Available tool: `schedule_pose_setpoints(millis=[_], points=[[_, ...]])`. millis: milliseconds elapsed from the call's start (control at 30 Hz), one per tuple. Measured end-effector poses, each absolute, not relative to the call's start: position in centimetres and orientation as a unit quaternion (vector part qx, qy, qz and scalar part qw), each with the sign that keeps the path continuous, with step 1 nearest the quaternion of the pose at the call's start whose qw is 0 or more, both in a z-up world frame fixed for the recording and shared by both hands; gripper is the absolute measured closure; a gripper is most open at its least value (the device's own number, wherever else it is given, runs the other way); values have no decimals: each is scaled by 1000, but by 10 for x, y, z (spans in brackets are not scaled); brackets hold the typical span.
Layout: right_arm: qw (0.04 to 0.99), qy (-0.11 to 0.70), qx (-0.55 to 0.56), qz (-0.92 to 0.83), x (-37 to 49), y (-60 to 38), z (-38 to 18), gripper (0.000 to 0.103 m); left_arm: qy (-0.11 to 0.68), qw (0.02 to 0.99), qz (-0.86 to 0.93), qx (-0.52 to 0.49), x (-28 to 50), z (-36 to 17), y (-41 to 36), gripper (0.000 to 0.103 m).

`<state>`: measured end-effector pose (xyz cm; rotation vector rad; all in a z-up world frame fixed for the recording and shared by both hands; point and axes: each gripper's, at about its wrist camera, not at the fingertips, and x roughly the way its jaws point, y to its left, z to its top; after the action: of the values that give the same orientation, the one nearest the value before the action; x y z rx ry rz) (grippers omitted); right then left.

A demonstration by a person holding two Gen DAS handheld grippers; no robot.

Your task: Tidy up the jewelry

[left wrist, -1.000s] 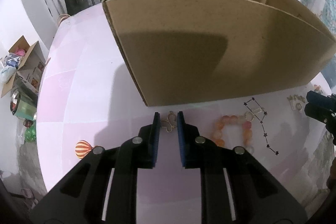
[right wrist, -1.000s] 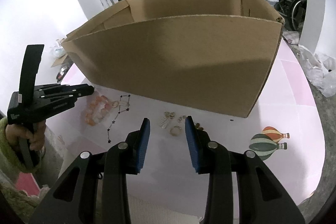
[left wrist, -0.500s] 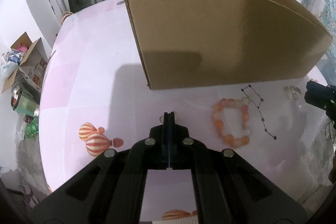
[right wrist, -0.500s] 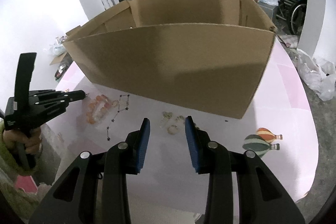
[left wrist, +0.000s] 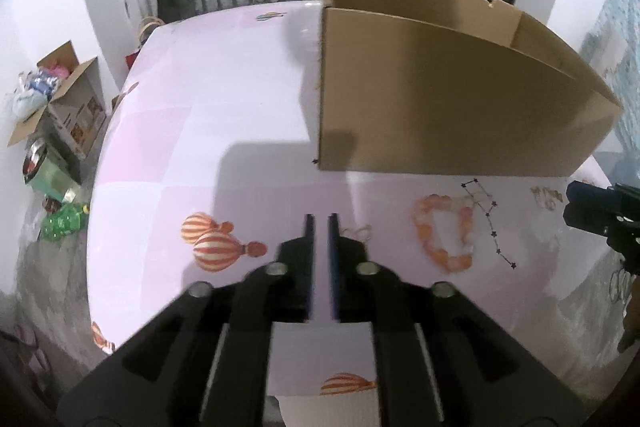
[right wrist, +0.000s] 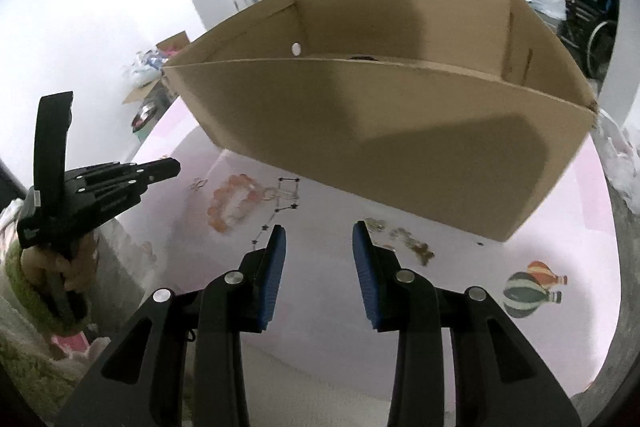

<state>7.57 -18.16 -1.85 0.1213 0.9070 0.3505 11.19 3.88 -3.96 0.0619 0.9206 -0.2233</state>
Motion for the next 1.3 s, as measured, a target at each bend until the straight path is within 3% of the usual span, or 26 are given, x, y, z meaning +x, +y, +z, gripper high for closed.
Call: schedule_pose_setpoints(millis=[133,233,400,600,733,1033,1067,1100,1300], points=[[879,444,64,163,75,-185,-19,69,466,878,-110,3,114,-46,37,85],[876,450,72,159,76,-188,-21,69,476,873,-101,-17,120,-51,33,70],[876,451,73,157,76,-193,-26,69,477,876,-72,-13,127,-57,21,69],[876,449,69,165,80,-198,-34,69,479,877,-30,16,134,-58,2,75],[875,445,69,176,82,-203,-37,69,477,879,-18,12,136,-56,-4,88],[872,445,71,194,87,-215,-40,69,473,881,-16,8,128,-51,-13,89],[872,444,69,194,87,-215,-40,69,473,881,-15,9,126,-52,-11,100],[872,443,67,197,88,-215,-39,69,474,880,-16,11,125,-52,-12,103],[867,449,72,204,92,-216,-39,69,469,883,-14,3,116,-45,-6,103]])
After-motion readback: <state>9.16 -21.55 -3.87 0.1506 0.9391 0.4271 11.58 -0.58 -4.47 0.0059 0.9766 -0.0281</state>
